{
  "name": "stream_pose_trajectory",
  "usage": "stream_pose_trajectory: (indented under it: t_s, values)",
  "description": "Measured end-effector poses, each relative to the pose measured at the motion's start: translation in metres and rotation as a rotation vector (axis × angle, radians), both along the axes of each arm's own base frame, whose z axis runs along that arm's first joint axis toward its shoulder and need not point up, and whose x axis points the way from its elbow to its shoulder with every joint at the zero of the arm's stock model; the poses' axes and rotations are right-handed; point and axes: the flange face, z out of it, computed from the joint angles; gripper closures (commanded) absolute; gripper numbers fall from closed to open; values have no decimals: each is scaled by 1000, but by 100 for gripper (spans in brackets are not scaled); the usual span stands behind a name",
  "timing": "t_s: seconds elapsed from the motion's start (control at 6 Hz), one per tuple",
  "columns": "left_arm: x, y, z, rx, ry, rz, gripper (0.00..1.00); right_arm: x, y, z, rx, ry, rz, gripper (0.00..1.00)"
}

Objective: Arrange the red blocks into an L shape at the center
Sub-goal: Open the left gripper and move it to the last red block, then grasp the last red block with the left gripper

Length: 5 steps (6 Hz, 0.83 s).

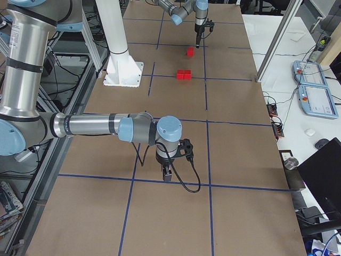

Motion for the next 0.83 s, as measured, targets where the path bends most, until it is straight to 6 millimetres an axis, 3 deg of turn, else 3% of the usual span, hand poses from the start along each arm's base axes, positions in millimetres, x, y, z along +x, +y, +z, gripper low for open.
stream_pose_trajectory:
  t_s: [0.17, 0.33, 0.83]
  values:
    - [-6, 6, 27, 18, 16, 2, 0, 0, 0, 0, 0, -1, 1, 0]
    - [-2, 12, 35, 28, 30, 8, 0, 0, 0, 0, -1, -1, 1, 0]
    - [34, 40, 33, -11, 44, 30, 0, 0, 1, 1, -4, -1, 2, 0]
